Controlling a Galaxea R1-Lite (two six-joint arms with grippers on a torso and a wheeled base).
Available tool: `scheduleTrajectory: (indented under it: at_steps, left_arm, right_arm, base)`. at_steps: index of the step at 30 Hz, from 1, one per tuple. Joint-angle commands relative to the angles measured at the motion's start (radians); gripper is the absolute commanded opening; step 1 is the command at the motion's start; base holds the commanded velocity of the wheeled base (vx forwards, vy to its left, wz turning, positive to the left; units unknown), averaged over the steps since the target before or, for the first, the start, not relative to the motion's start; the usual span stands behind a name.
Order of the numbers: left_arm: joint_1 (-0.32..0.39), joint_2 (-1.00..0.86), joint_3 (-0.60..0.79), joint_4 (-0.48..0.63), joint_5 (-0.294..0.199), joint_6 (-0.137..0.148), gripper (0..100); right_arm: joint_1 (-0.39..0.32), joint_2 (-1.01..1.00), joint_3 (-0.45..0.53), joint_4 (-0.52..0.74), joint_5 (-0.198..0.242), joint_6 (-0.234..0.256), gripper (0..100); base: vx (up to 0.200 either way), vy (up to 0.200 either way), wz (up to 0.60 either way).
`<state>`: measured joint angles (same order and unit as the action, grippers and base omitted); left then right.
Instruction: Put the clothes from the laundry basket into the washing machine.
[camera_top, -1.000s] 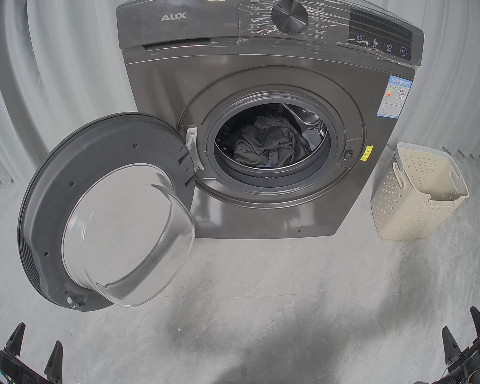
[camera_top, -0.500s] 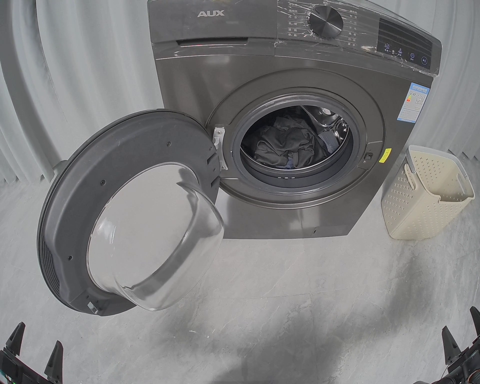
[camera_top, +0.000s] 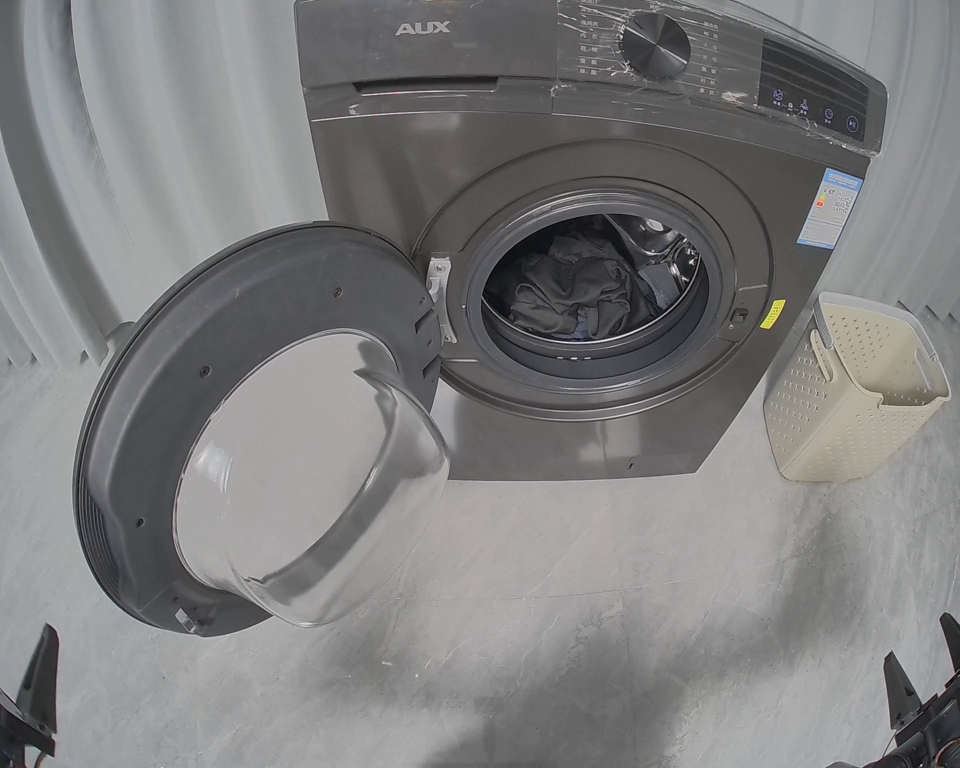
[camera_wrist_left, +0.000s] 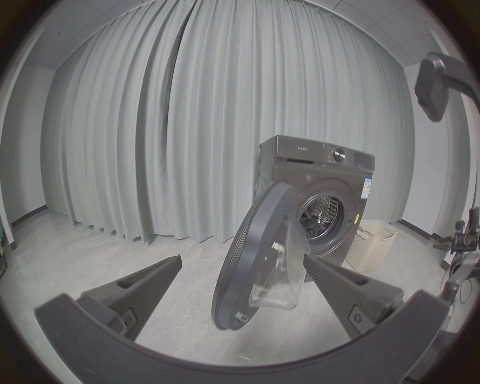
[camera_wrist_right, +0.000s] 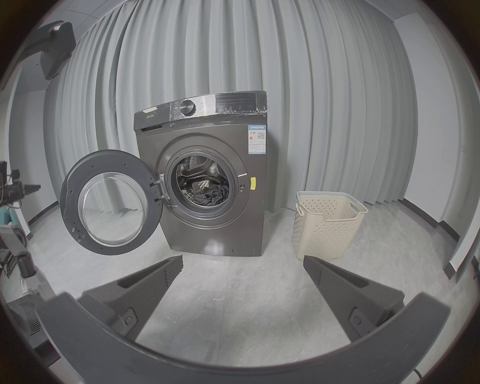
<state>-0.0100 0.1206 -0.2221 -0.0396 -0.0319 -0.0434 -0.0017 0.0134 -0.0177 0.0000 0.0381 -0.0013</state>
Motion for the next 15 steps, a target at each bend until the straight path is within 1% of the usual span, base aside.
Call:
scheduleTrajectory:
  at_steps: [1, 2, 4, 5, 6, 7, 9, 12, 15]
  left_arm:
    - [-0.028, 0.367, -0.16, -0.094, -0.066, -0.01, 100]
    - [-0.03, 0.502, -0.172, -0.194, -0.071, -0.004, 100]
    - [-0.033, 0.574, -0.184, -0.238, -0.077, 0.0, 100]
    - [-0.033, 0.587, -0.186, -0.244, -0.079, 0.0, 100]
    - [-0.033, 0.648, -0.198, -0.272, -0.098, 0.0, 100]
    - [-0.033, 0.652, -0.2, -0.273, -0.1, 0.0, 100]
    - [-0.03, 0.737, -0.218, -0.315, -0.132, 0.0, 100]
    - [-0.031, 0.775, -0.22, -0.341, -0.14, 0.0, 100]
    - [-0.033, 0.829, -0.215, -0.381, -0.172, 0.0, 100]
  right_arm:
    - [0.0, -0.001, 0.018, 0.0, 0.0, 0.0, 100]
    - [0.0, -0.001, 0.018, 0.0, 0.0, 0.0, 100]
    - [0.0, -0.001, 0.018, 0.0, 0.0, 0.0, 100]
    - [0.0, -0.001, 0.018, 0.0, 0.0, 0.0, 100]
    - [0.0, -0.001, 0.018, 0.0, 0.0, 0.0, 100]
    - [0.0, -0.001, 0.018, 0.0, 0.0, 0.0, 100]
    - [0.0, -0.001, 0.018, 0.0, 0.0, 0.0, 100]
    - [0.0, 0.0, 0.018, 0.0, 0.0, 0.0, 100]
    - [0.0, -0.001, 0.018, 0.0, 0.0, 0.0, 100]
  base:
    - [0.0, 0.0, 0.0]
    - [0.0, 0.0, 0.0]
    - [0.0, 0.0, 0.0]
    - [0.0, 0.0, 0.0]
    - [0.0, 0.0, 0.0]
    - [0.0, 0.0, 0.0]
    - [0.0, 0.0, 0.0]
    - [0.0, 0.0, 0.0]
    - [0.0, 0.0, 0.0]
